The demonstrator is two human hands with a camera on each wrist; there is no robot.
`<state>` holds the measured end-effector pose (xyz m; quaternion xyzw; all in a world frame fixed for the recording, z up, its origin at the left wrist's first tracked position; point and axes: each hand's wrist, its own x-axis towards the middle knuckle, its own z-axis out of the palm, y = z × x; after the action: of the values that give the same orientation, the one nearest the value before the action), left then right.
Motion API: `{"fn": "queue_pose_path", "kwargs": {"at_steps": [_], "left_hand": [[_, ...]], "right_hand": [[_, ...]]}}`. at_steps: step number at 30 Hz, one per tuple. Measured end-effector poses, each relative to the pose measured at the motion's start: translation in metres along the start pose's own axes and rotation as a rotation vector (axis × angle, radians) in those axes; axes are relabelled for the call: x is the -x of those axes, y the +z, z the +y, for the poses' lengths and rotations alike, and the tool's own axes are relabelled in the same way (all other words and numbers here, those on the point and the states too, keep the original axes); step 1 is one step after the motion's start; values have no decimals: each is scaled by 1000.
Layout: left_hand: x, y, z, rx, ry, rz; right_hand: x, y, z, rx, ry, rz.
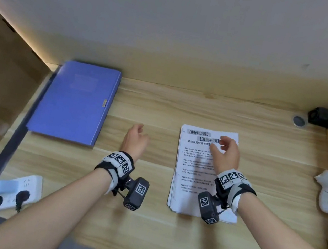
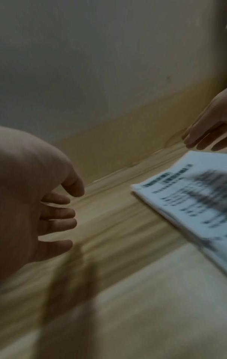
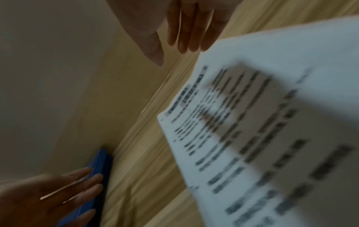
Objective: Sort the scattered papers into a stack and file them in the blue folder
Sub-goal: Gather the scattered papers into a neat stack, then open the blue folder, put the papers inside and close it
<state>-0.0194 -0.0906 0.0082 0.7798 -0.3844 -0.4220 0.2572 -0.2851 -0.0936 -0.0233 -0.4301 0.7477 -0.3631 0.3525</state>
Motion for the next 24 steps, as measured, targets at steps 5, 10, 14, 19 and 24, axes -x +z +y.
{"fn": "queue_pose_path", "kwargs": {"at_steps": [5, 10, 14, 19, 24], "left_hand": [[-44, -88, -17, -21, 34, 54], [-90, -176, -55, -22, 13, 115], [-117, -234, -87, -33, -34, 140], [-146, -283, -114, -127, -65, 182], [-161, -302, -131, -77, -114, 130]], "right_hand": [[18, 89, -51, -68, 26, -124], [44, 185, -95, -16, 32, -277], [59, 252, -119, 32, 55, -360], [76, 313, -138, 33, 107, -477], [86, 343, -148, 0, 77, -560]]}}
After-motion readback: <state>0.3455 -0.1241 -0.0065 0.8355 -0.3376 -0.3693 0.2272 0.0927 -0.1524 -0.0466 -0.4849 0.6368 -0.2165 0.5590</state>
